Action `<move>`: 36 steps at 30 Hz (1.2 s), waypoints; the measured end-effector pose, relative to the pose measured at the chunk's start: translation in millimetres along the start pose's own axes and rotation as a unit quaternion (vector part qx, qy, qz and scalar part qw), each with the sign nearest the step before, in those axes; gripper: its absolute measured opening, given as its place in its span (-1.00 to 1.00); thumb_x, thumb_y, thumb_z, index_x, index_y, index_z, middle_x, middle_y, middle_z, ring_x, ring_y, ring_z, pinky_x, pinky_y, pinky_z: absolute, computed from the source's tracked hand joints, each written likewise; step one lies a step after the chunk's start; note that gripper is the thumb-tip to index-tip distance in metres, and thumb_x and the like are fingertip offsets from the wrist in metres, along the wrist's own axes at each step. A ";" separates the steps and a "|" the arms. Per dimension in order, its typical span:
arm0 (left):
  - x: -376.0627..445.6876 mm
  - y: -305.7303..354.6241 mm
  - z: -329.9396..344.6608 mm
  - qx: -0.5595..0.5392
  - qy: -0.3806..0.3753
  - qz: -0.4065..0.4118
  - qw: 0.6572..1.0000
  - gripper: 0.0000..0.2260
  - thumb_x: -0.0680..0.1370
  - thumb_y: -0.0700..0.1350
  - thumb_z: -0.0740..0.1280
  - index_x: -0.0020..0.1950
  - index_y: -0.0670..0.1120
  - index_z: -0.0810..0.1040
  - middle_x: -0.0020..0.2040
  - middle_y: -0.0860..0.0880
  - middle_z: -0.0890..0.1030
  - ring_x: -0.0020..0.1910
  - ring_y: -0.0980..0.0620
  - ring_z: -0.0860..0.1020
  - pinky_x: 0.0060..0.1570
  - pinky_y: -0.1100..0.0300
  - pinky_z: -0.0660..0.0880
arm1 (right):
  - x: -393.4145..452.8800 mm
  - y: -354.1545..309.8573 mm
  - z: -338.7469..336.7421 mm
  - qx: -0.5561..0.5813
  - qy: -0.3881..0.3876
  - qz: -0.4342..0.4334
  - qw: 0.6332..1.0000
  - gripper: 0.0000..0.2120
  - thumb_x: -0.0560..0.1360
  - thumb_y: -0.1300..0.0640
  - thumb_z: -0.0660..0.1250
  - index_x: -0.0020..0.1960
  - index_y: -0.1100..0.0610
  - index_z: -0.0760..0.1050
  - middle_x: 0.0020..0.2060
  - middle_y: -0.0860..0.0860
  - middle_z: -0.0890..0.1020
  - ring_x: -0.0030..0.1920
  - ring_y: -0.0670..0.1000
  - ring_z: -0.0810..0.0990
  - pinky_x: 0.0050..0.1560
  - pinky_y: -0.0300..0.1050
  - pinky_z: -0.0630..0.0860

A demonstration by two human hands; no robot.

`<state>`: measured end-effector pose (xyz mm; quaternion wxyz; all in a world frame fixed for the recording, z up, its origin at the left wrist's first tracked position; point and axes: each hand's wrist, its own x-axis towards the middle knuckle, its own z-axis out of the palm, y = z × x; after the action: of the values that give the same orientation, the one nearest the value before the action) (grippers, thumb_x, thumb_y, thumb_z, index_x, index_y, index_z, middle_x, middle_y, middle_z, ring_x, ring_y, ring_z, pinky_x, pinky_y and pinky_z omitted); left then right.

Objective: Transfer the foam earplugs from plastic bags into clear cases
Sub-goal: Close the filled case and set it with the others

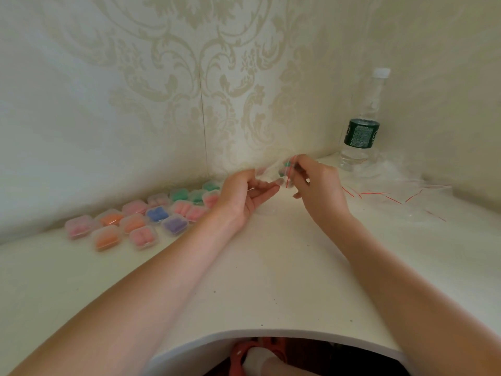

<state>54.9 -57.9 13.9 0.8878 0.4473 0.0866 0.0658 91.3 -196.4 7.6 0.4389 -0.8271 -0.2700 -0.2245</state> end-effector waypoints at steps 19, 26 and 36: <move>20.5 -1.7 -15.7 0.145 0.084 0.147 0.975 -0.88 0.55 -0.38 0.22 -0.10 -0.19 0.40 -0.16 -0.18 0.55 -0.38 0.03 0.66 -0.34 0.27 0.58 | 14.5 -5.1 -7.1 0.416 0.127 0.276 0.857 -0.89 0.65 0.16 0.11 0.06 0.20 0.33 -0.18 0.09 0.54 -0.41 -0.06 0.56 -0.35 -0.23 0.59; 17.2 -6.8 -13.3 0.211 0.074 0.202 0.954 -0.81 0.50 -0.41 0.30 -0.14 -0.14 0.39 -0.12 -0.25 0.55 -0.36 0.07 0.66 -0.34 0.26 0.57 | 15.9 -6.8 -7.7 0.426 0.069 0.343 0.834 -0.70 0.55 0.39 -0.02 -0.20 0.20 0.42 -0.33 0.05 0.36 -0.43 -0.07 0.30 -0.48 -0.28 0.34; 19.3 -10.5 -15.9 0.280 0.066 0.229 0.930 -0.79 0.48 -0.33 0.38 -0.16 -0.10 0.38 -0.23 -0.13 0.58 -0.26 -0.04 0.66 -0.22 0.12 0.61 | 17.0 -1.8 -7.9 0.273 0.035 0.376 0.885 -0.62 0.36 0.40 0.02 -0.54 0.13 0.40 -0.52 0.02 0.39 -0.55 -0.03 0.22 -0.58 -0.29 0.15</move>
<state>70.8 -47.9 -5.8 0.6794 0.6802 0.0546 0.2697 101.8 -198.1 23.1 0.7078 -0.7059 0.0257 0.0111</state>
